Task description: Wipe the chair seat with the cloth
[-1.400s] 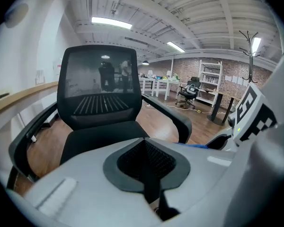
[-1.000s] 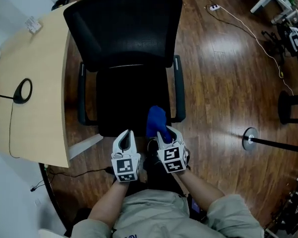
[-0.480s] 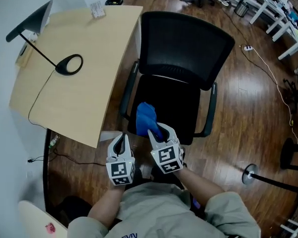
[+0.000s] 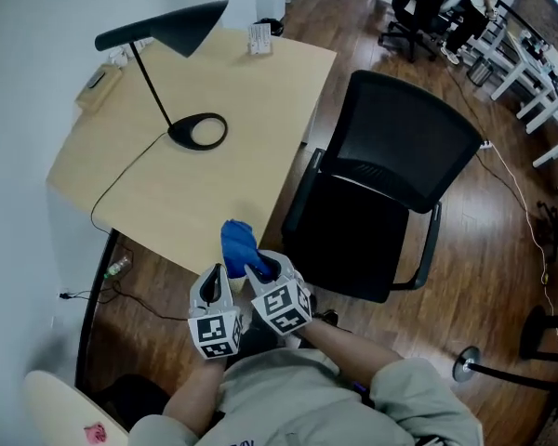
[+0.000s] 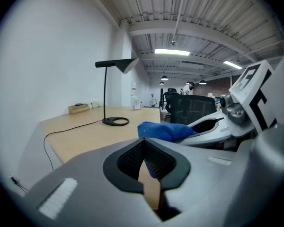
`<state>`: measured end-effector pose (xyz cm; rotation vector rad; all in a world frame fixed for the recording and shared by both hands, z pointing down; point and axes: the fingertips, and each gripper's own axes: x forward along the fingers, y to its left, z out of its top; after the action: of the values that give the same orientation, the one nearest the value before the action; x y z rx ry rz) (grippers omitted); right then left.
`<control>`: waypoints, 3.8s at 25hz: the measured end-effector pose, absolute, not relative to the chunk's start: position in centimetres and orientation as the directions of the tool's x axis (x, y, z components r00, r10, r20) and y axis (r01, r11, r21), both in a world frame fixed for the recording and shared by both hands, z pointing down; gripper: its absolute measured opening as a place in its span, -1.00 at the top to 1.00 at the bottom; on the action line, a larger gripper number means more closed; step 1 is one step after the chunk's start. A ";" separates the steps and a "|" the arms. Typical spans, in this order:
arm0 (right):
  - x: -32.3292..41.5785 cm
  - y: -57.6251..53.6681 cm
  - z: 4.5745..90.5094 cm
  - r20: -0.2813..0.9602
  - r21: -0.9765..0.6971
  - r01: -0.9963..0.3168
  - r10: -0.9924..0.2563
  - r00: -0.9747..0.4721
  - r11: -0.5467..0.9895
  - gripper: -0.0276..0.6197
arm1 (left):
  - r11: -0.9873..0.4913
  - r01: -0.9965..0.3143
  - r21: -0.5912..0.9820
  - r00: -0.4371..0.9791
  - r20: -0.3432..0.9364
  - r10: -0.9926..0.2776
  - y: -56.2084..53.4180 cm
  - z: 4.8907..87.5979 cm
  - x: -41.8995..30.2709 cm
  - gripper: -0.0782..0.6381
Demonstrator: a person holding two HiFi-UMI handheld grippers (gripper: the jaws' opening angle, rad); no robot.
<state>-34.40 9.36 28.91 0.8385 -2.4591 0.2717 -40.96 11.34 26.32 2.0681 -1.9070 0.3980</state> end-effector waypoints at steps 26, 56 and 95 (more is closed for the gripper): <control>-46.1 5.7 37.3 0.670 -0.073 -0.595 -0.402 -0.624 0.800 0.37 | -0.069 -0.993 0.095 0.102 0.410 -0.906 8.2 29.2 -51.1 0.77; -4.3 28.1 14.5 0.240 -0.002 -0.993 -0.964 -0.115 0.119 0.91 | -0.744 -0.664 0.075 0.744 0.169 -0.647 23.0 14.1 -12.0 0.77; -6.5 37.9 16.0 0.296 -0.046 -0.977 -0.931 -0.214 0.210 0.91 | -0.677 -0.734 0.050 0.669 0.223 -0.709 33.1 15.6 -15.7 0.77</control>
<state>-6.50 37.88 15.96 1.8261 -2.2763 0.3301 -15.68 33.07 15.60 2.7445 -1.1929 0.2797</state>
